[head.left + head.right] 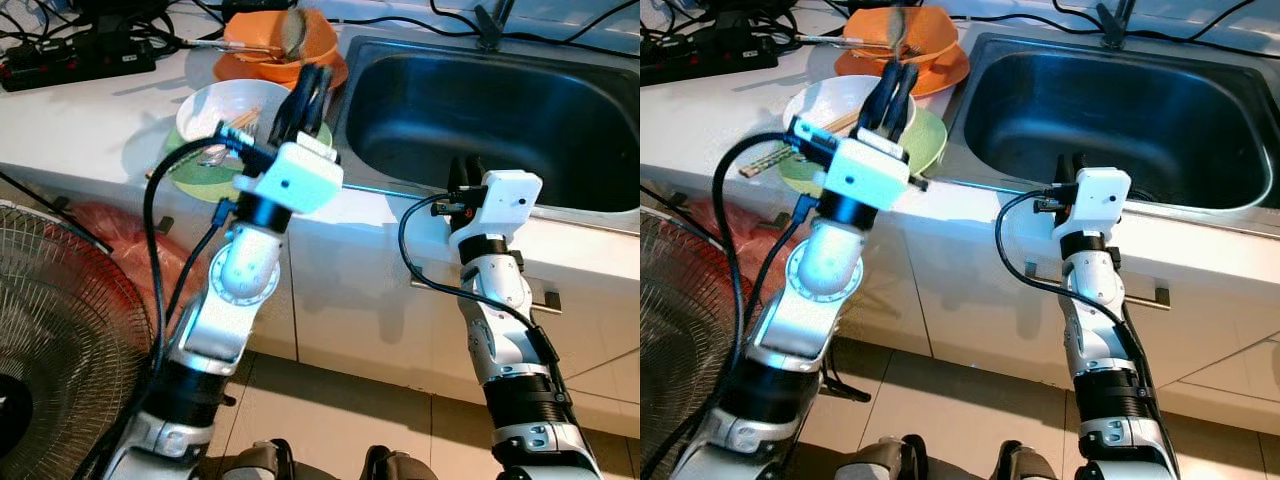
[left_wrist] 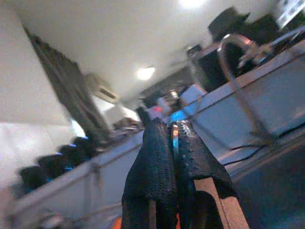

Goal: Kitchen organization

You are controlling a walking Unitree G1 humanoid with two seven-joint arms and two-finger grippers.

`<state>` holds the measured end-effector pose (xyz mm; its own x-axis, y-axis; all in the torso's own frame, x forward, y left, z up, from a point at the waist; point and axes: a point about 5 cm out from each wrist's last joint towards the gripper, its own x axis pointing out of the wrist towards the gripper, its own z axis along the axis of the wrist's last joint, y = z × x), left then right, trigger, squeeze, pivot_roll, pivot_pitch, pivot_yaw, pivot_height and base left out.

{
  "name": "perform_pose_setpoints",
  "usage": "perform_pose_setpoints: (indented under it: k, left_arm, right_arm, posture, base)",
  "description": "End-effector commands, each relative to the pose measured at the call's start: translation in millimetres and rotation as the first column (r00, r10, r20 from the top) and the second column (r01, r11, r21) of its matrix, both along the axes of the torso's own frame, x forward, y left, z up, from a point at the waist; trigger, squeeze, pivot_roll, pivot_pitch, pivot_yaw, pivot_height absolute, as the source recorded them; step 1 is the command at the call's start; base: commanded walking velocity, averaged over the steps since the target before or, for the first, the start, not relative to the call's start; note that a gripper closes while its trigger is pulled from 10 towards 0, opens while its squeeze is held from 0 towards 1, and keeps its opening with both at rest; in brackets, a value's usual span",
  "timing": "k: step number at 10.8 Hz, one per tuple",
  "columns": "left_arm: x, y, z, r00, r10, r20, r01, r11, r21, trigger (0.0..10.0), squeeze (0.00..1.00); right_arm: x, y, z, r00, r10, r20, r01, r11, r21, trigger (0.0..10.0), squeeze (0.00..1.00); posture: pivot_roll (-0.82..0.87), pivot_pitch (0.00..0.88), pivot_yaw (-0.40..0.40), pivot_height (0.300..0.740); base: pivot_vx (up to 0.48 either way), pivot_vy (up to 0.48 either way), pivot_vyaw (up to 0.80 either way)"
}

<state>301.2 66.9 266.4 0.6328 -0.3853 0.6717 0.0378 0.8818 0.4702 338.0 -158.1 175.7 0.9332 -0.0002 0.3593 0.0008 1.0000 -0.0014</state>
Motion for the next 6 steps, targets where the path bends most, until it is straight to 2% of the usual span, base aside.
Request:
perform_pose_setpoints:
  k: [1,3,4,6]
  left_arm:
    - [0.9,-17.0,-5.2,0.993,-0.108,-0.046,0.109,0.994,0.021,10.0,0.0]
    - [5.4,-33.1,-11.2,0.976,-0.193,-0.105,0.192,0.981,-0.019,10.0,0.0]
    - [6.9,-44.8,-13.1,0.952,-0.274,-0.134,0.268,0.961,-0.062,10.0,0.0]
    - [10.9,-52.2,-16.0,0.928,-0.332,-0.17,0.321,0.943,-0.092,10.0,0.0]
  right_arm:
    - [-0.3,-1.2,0.5,1.0,-0.009,0.009,0.009,1.0,0.02,10.0,0.0]
    - [-2.0,-2.9,0.5,1.0,-0.02,0.012,0.019,1.0,0.021,10.0,0.0]
    - [-2.8,-5.6,0.6,0.999,-0.03,0.014,0.029,0.999,0.02,10.0,0.0]
    - [-3.2,-5.7,0.5,0.999,-0.033,0.016,0.032,0.999,0.021,10.0,0.0]
  posture:
    - [0.04,0.157,0.013,0.74]
    - [0.02,0.156,0.024,0.74]
    - [0.01,0.154,0.027,0.74]
    - [0.01,0.148,0.031,0.74]
  base:
    - [0.0,0.0,0.0]
    - [0.0,0.0,0.0]
    - [0.0,0.0,0.0]
    - [0.0,0.0,0.0]
